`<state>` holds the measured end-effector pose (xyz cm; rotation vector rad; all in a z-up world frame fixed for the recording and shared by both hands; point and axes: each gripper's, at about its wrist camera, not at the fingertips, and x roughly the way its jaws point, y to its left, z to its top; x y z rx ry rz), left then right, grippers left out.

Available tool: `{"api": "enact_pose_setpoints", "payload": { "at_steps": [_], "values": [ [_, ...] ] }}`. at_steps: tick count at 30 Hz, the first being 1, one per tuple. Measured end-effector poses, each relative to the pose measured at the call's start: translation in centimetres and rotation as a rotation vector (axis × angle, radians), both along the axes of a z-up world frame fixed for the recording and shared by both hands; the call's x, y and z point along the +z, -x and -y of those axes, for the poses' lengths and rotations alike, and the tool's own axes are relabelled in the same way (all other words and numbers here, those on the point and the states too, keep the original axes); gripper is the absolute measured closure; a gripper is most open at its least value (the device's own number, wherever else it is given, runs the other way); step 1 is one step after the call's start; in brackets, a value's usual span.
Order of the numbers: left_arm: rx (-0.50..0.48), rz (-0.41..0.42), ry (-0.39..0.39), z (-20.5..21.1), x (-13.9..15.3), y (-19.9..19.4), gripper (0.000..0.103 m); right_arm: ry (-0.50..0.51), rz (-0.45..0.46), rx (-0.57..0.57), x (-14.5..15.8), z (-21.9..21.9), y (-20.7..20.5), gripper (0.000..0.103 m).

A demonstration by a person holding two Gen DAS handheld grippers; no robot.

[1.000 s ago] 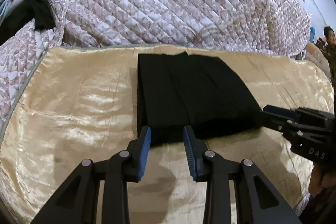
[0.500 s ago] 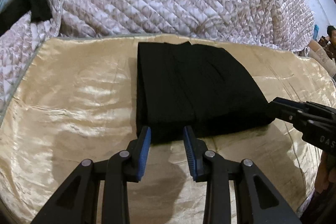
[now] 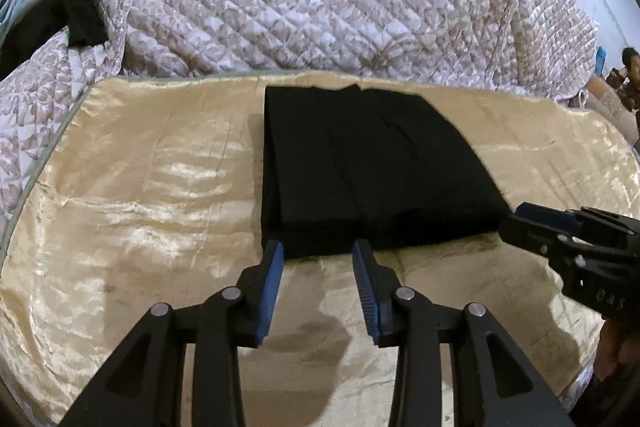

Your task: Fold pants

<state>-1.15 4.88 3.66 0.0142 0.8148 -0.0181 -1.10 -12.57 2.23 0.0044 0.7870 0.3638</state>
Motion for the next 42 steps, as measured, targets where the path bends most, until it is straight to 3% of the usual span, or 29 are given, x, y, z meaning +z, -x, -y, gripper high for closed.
{"api": "enact_pose_setpoints", "payload": {
  "at_steps": [1, 3, 10, 17, 23, 42],
  "values": [
    [0.001, -0.014, -0.002, -0.1, -0.3, -0.1, 0.064, 0.015, -0.007, 0.005, -0.3, -0.3, 0.1, 0.064],
    [0.001, -0.029, -0.002, -0.2, -0.7, -0.4, 0.064, 0.032, -0.018, 0.016, -0.8, -0.6, 0.1, 0.059],
    [0.004, -0.076, -0.017, -0.5, -2.3, -0.8, 0.063, 0.05, -0.061, -0.002, -1.9, -0.3, -0.5, 0.059],
    [0.022, -0.078, -0.018, -1.0, -2.9, -1.3, 0.048, 0.081, -0.091, -0.011, -3.0, -0.3, -1.1, 0.058],
    [0.026, -0.072, -0.022, -1.3, -3.0, -1.3, 0.042, 0.092, -0.087, -0.006, -3.1, -0.3, -1.2, 0.057],
    [0.015, -0.073, -0.03, -1.6, -3.1, -1.4, 0.035, 0.101, -0.083, 0.003, -3.0, -0.5, -1.1, 0.049]
  ]
}}
